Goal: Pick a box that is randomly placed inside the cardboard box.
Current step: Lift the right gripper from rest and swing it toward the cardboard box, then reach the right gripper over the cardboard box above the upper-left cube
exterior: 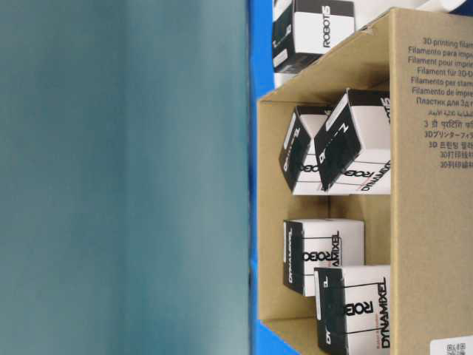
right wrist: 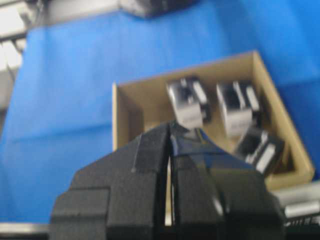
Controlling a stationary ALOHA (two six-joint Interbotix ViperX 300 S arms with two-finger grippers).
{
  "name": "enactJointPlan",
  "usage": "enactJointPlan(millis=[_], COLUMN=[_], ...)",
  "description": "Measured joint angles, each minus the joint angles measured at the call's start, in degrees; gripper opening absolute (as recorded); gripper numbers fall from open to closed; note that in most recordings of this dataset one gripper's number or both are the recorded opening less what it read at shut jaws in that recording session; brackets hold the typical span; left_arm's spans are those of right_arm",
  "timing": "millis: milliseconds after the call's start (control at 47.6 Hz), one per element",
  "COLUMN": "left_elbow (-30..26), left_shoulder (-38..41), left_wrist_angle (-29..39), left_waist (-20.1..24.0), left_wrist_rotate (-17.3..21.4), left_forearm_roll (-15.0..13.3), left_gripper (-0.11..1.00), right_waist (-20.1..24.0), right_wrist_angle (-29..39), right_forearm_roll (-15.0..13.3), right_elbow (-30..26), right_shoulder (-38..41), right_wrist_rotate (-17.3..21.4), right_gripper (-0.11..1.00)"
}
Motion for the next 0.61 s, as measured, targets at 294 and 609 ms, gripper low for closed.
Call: enactJointPlan(millis=[294, 609], left_elbow=[-0.2, -0.7], left_shoulder=[-0.1, -1.3], left_wrist_angle=[2.3, 4.7], left_waist=[0.1, 0.1], left_wrist_rotate=[-0.2, -1.4], left_forearm_roll=[0.0, 0.0], left_gripper=[-0.07, -0.07], right_waist=[-0.2, -0.9], right_wrist_angle=[14.6, 30.8], right_forearm_roll=[0.1, 0.0], right_elbow=[-13.6, -31.6], right_shoulder=[14.2, 31.2], right_wrist_rotate=[0.6, -0.2], right_gripper=[0.02, 0.03])
